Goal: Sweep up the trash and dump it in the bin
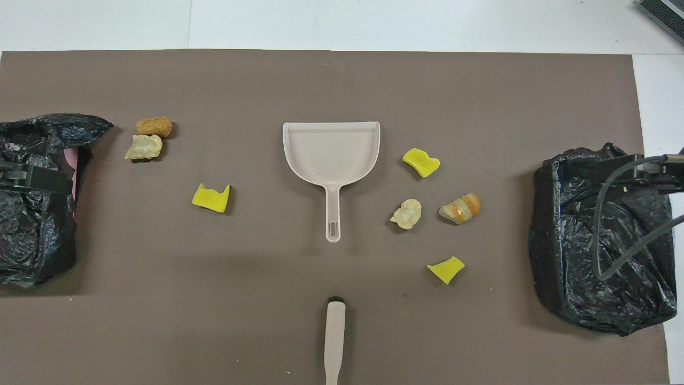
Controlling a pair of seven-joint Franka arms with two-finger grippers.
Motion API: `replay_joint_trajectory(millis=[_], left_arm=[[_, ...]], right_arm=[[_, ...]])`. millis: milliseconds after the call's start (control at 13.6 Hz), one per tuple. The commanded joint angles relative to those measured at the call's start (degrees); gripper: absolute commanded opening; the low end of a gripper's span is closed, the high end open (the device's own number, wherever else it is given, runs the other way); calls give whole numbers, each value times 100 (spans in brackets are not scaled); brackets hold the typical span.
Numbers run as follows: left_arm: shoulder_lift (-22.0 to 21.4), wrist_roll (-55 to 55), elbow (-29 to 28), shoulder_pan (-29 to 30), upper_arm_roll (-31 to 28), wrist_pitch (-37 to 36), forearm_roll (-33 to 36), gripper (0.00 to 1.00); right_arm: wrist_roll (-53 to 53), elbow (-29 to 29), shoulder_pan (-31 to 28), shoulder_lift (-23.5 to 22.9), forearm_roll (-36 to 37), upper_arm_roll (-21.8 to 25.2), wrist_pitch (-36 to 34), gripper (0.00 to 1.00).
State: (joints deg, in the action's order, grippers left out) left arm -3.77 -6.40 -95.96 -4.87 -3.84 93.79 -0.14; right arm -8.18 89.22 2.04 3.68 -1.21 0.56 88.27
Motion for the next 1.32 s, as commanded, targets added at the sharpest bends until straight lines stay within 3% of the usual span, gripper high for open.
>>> replay_joint_trajectory(millis=[0, 735, 956, 1250], left_arm=[[-62, 60, -11, 39, 33, -71, 5, 100], [-159, 78, -239, -39, 42, -98, -12, 100], [-316, 113, -738, -162, 121, 25, -91, 100], [-660, 498, -1661, -794, 112, 744, -276, 100]], right_arm=[[186, -805, -107, -480, -178, -29, -544, 100], [133, -695, -28, -412, -90, -38, -346, 100], [124, -652, -28, -403, -90, -47, -337, 100], [133, -651, -10, -403, -116, -47, -302, 100]])
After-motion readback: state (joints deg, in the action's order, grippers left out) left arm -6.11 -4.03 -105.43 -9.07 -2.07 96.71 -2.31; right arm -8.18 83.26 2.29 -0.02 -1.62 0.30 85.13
